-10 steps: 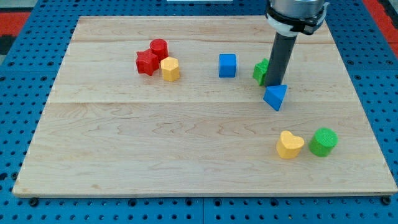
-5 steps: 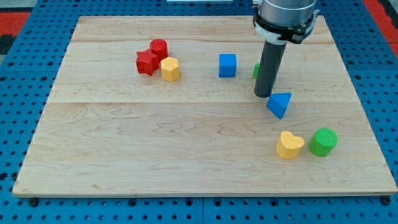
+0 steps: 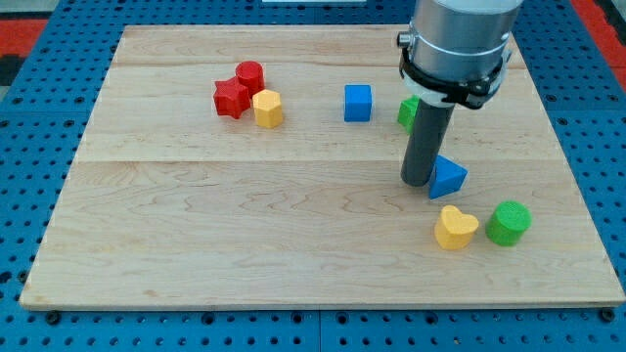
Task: Push the blue triangle into the green circle
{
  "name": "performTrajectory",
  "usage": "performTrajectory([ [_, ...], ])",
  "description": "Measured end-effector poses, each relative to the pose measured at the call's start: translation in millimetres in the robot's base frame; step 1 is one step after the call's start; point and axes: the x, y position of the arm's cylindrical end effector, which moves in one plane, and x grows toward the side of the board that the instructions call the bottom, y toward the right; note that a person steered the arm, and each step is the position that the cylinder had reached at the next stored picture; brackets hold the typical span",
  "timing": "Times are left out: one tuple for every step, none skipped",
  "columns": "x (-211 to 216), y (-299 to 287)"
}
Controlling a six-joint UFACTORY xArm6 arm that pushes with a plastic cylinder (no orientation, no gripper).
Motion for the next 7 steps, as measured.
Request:
performTrajectory([
  [-13,2],
  [-6,13],
  [2,28],
  [5,37],
  [5,41],
  [15,62],
  [18,63],
])
